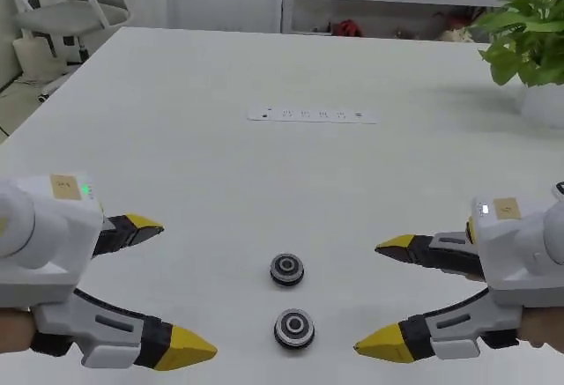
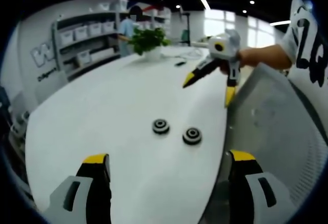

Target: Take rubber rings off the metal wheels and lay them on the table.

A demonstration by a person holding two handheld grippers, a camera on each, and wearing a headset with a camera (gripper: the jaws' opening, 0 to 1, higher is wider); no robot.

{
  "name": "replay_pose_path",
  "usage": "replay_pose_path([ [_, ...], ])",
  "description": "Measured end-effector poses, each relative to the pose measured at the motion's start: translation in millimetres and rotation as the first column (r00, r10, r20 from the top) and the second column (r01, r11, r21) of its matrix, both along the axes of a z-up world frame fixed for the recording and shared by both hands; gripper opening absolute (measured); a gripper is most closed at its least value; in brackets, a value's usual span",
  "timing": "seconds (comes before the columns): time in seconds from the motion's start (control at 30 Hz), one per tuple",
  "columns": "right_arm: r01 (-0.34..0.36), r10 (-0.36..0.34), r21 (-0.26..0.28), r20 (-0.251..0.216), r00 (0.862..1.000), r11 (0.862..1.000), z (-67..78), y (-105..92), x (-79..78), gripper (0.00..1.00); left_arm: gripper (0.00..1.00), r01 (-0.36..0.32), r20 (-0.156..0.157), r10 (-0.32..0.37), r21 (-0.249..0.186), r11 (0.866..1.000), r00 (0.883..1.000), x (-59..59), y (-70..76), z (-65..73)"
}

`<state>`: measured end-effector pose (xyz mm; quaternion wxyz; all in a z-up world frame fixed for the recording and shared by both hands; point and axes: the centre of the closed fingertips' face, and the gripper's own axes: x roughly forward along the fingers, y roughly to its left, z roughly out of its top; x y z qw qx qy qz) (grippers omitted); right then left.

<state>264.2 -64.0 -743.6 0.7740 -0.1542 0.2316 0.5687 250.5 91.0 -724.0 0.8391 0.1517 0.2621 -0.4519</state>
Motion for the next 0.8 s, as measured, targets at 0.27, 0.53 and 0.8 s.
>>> replay_pose_path([
  [0.27,-0.021,0.021,-0.018,-0.005,1.000,1.000,-5.8,1.5,-4.2,0.75,0.97,0.026,-0.010,-0.026,-0.010,1.000,1.000,0.0,-12.2,-5.6],
  [0.53,-0.046,0.046,-0.016,0.006,0.999,0.999,-6.1,3.2,-5.3,0.71,0.95,0.054,-0.017,-0.054,-0.007,0.999,0.998,-1.6,-18.5,-8.2],
  [0.8,-0.075,0.075,-0.020,-0.004,0.997,0.997,-11.3,7.9,-8.2,0.68,0.94,0.066,-0.021,-0.066,-0.011,0.998,0.998,-2.2,-19.6,-10.4],
])
